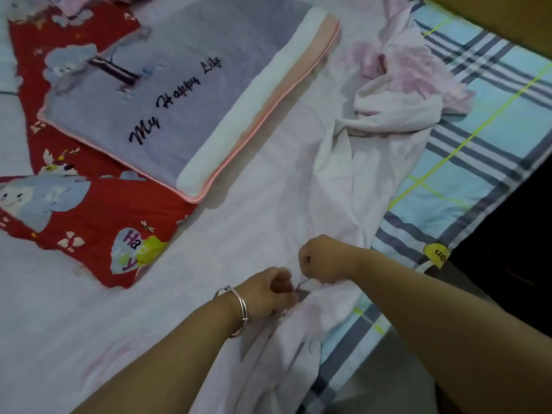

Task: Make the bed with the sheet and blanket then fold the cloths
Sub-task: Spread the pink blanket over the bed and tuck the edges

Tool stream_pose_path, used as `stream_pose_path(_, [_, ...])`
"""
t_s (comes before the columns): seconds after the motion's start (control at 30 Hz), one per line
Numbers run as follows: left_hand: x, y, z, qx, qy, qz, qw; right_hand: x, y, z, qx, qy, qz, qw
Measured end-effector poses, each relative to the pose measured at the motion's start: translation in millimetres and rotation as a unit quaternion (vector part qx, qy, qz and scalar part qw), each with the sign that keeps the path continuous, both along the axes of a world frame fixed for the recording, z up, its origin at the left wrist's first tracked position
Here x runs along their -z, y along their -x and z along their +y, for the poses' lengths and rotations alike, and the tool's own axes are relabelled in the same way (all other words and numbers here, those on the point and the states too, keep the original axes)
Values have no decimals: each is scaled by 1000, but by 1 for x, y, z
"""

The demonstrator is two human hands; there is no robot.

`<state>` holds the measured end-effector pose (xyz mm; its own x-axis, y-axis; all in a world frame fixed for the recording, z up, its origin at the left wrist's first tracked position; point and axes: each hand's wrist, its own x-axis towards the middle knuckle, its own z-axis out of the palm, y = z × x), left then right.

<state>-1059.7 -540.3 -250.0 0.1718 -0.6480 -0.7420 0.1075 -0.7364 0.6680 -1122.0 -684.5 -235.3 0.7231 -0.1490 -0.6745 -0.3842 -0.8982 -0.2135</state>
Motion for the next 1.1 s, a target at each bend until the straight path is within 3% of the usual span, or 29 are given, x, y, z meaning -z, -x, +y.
stream_pose_path(0.1, [0, 4, -48, -10, 24, -54, 998, 0, -4, -48, 122, 43, -117, 985])
stream_pose_path(0.17, [-2, 10, -88, -37, 53, -73, 995, -1, 0, -86, 165, 92, -146, 971])
stream_pose_path(0.27, [3, 9, -149, -98, 80, -125, 984, 0, 5, -141, 177, 182, -173, 952])
stream_pose_path(0.37, [7, 8, -215, -135, 5, -185, 973, 6, 12, -197, 168, 227, -151, 947])
stream_pose_path(0.43, [8, 9, -240, -57, -15, -186, 981, 9, 15, -221, 130, 234, -136, 954])
stream_pose_path(0.5, [10, 25, -267, 83, -5, -134, 988, 14, 19, -253, 110, 228, -130, 959])
stream_pose_path(0.6, [6, 46, -283, 291, -38, -71, 953, 16, 21, -276, 109, 195, -100, 970])
stream_pose_path(0.67, [5, 44, -301, 339, -43, -115, 933, 13, 23, -294, 129, 170, -94, 973])
stream_pose_path(0.7, [4, 38, -310, 316, -28, -154, 936, 12, 24, -301, 136, 160, -91, 973])
stream_pose_path(0.77, [5, 22, -328, 144, 18, -259, 955, 7, 24, -317, 149, 158, -91, 972])
stream_pose_path(0.8, [6, 12, -338, 29, 29, -321, 946, 5, 23, -325, 158, 164, -93, 969])
stream_pose_path(0.87, [2, -6, -353, -166, 28, -418, 893, -1, 21, -339, 187, 176, -95, 962])
stream_pose_path(0.93, [6, -20, -366, -222, 16, -385, 896, -6, 14, -354, 228, 194, -102, 949])
stream_pose_path(1.0, [13, -31, -376, -181, 36, -266, 946, -8, 6, -365, 278, 204, -124, 930])
stream_pose_path(1.07, [9, -22, -380, 2, 63, -141, 988, -7, -1, -376, 337, 205, -144, 908])
stream_pose_path(1.1, [8, -15, -382, 131, 64, -91, 985, -6, -6, -383, 358, 210, -155, 896])
